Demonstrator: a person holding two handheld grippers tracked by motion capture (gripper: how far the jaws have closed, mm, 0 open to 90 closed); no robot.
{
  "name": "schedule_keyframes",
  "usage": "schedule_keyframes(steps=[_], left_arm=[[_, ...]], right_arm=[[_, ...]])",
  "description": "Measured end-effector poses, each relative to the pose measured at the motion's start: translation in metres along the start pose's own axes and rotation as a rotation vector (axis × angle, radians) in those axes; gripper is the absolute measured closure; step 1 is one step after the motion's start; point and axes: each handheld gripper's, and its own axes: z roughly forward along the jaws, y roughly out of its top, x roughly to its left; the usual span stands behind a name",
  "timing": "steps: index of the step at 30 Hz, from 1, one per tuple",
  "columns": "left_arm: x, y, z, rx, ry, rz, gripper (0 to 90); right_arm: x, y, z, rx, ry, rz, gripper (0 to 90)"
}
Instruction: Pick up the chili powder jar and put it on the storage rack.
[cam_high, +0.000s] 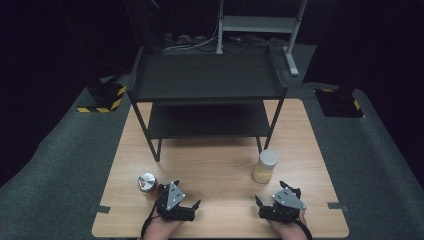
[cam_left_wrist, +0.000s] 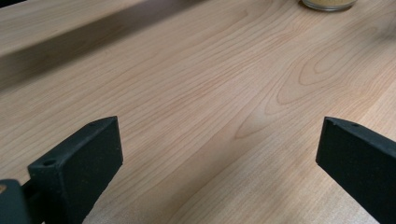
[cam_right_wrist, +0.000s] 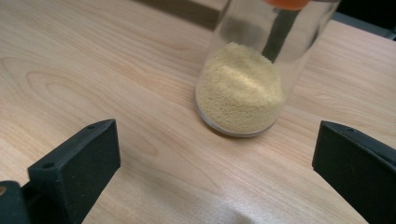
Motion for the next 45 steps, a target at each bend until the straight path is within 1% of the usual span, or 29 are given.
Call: schedule_keyframes(steps=[4,7,11,12,18,27,35,39,42,45], left_arm=[[-0.002,0.0,0.0,0.001,0.003,0.01,0.7],[-0.002,0.0,0.0,0.0,-0.001,0.021,0.8],[-0.002,-0.001,0.0,-0.004,-0.004,0.025,0.8],[-0.002,-0.001,0.0,-0.005,-0.009,0.033,1.0],[-0.001,-0.002,-0.001,-0.013,-0.011,0.029,1.1],[-0.002,-0.004,-0.002,-0.022,-0.011,0.042,0.6],[-0.003,-0.001,-0.002,-0.012,-0.012,0.055,0.5],[0.001,-0.001,-0.004,-0.01,-0.025,0.046,0.5],[0.002,-0.001,-0.008,-0.029,-0.035,0.04,0.5],[0.004,0.001,-0.011,-0.043,-0.042,0.012,0.5]], right_arm=[[-0.003,0.002,0.001,0.009,0.014,0.003,0.0],[-0.005,0.001,0.001,0.008,0.02,0.017,0.0],[-0.005,0.001,0.001,0.007,0.02,0.012,0.0],[-0.004,0.002,0.001,0.008,0.018,0.01,0.0],[-0.003,0.002,0.001,0.008,0.012,0.012,0.0],[-0.004,0.001,0.001,0.004,0.018,0.007,0.0],[-0.004,0.001,0.001,0.004,0.018,0.006,0.0],[-0.004,0.0,0.0,0.002,0.02,0.006,0.0],[-0.004,0.001,0.001,0.004,0.02,0.005,0.0],[-0.004,0.001,0.001,0.006,0.021,0.001,0.0]])
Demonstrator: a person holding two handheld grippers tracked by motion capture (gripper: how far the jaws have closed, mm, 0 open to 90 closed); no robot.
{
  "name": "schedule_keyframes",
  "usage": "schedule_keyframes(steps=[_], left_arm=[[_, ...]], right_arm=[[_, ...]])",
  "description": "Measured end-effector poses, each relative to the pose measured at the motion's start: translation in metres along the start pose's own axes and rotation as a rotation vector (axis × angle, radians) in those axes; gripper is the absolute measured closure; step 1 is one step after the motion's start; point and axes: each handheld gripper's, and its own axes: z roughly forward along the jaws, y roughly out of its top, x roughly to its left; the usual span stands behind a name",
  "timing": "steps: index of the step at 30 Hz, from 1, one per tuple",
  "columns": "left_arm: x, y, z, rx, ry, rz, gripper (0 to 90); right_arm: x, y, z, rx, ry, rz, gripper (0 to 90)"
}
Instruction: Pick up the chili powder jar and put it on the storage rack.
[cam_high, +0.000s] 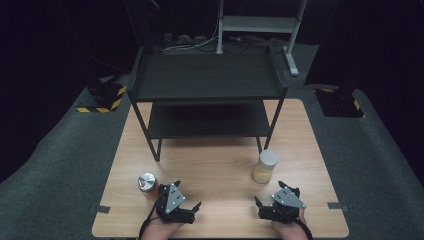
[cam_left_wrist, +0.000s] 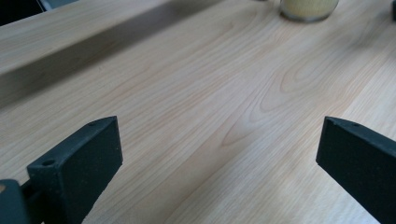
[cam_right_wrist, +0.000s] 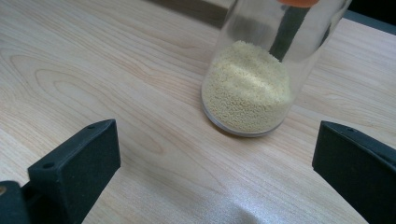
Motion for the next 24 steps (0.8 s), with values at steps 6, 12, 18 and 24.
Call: schedule_keyframes(steps=[6,12,18,24], left_arm=[[0.001,0.001,-0.01,-0.039,-0.007,-0.016,0.5],[0.003,0.002,-0.019,-0.084,-0.027,-0.021,0.4],[0.004,0.004,-0.029,-0.134,-0.039,-0.019,0.4],[0.004,0.008,-0.038,-0.146,-0.026,-0.011,0.4]], right_arm=[[-0.001,0.0,0.0,-0.002,0.002,0.001,0.0],[-0.001,-0.001,0.0,-0.004,-0.001,0.006,0.0],[0.0,0.0,0.0,-0.003,-0.002,0.007,0.0],[-0.001,0.0,0.0,-0.001,0.001,0.006,0.0]])
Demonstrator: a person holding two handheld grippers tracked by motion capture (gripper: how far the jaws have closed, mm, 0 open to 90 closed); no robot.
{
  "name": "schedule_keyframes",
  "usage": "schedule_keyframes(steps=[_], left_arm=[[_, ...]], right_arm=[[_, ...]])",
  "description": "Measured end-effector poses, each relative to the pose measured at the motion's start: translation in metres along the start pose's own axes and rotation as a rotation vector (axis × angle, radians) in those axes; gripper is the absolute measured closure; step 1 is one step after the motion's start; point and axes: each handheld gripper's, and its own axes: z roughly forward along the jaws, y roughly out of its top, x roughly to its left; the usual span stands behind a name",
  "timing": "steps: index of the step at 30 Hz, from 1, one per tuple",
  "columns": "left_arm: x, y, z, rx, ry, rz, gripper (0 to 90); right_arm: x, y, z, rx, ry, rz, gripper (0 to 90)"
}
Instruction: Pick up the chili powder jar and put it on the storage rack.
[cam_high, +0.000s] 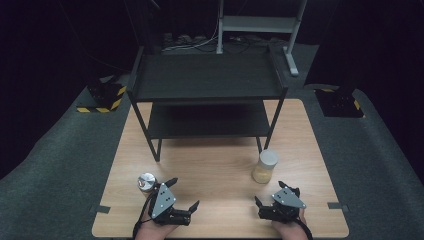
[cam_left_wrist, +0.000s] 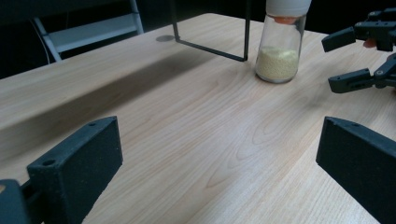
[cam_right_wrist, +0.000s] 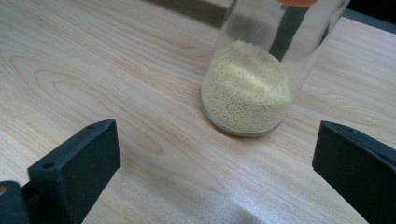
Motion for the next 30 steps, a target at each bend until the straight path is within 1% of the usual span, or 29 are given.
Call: schedule_keyframes(steps=[4,9,10,13,18,19,20,25,30], left_arm=[[0.003,0.003,-0.006,-0.006,0.015,-0.003,0.4],[0.006,0.004,-0.019,-0.02,0.059,0.0,0.4],[0.008,0.003,-0.023,-0.027,0.072,-0.005,0.4],[0.012,0.002,-0.03,-0.028,0.096,-0.017,0.4],[0.017,-0.002,-0.042,-0.03,0.138,-0.027,0.4],[0.019,-0.004,-0.046,-0.029,0.153,-0.029,0.4],[0.019,-0.004,-0.046,-0.029,0.153,-0.029,0.4],[0.024,-0.01,-0.055,-0.031,0.195,-0.044,0.4],[0.027,-0.017,-0.058,-0.022,0.222,-0.051,0.4]], right_arm=[[0.0,0.0,0.0,-0.002,-0.002,0.0,0.0],[0.0,-0.001,0.0,-0.005,-0.003,-0.001,0.0],[0.001,-0.001,0.0,-0.005,-0.004,0.0,0.0],[0.001,0.0,0.0,0.0,-0.004,0.0,0.0],[0.0,0.0,0.0,-0.001,-0.002,0.006,0.0],[0.0,0.0,0.0,-0.001,-0.004,0.006,0.0],[0.0,0.0,0.0,-0.002,-0.004,0.003,0.0],[0.0,0.0,0.0,-0.002,-0.002,0.006,0.0],[0.0,-0.001,0.0,-0.003,-0.001,0.004,0.0]])
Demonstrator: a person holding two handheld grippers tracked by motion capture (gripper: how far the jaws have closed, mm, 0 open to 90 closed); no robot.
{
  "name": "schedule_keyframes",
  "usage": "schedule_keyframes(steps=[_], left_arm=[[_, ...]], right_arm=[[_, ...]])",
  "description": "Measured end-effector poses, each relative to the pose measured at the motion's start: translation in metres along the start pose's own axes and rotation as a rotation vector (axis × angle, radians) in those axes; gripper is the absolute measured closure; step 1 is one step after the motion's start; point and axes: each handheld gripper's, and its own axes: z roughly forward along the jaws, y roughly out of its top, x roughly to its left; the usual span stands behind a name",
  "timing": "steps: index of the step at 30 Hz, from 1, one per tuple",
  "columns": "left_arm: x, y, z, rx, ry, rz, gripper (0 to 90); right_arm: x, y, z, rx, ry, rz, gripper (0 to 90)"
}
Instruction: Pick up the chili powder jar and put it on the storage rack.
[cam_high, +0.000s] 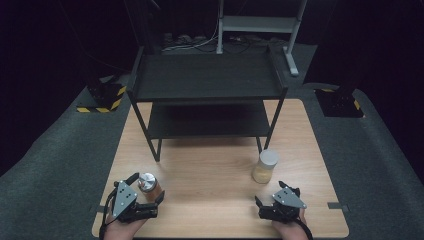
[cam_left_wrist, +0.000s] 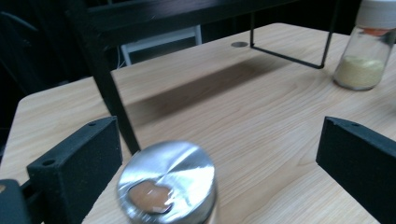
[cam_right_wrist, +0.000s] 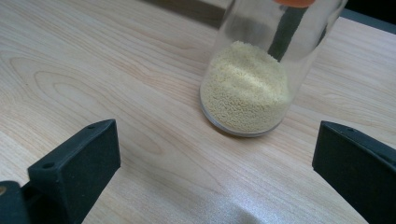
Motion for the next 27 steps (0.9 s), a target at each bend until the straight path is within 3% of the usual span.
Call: schedule_keyframes(steps=[7,11,16,27], left_arm=[[0.004,-0.011,0.004,0.008,0.022,-0.02,0.4],[0.008,-0.018,0.006,-0.002,0.026,-0.042,0.4],[0.009,-0.025,0.007,-0.018,0.032,-0.043,0.4],[0.018,-0.033,0.017,0.004,0.006,-0.078,7.4]], right_arm=[[0.0,0.0,0.0,0.0,0.001,0.001,0.0],[-0.001,-0.001,0.0,-0.004,0.001,0.002,0.0],[0.0,-0.001,0.0,-0.005,0.001,0.003,0.0],[0.0,-0.001,-0.001,-0.008,-0.002,0.005,0.0]])
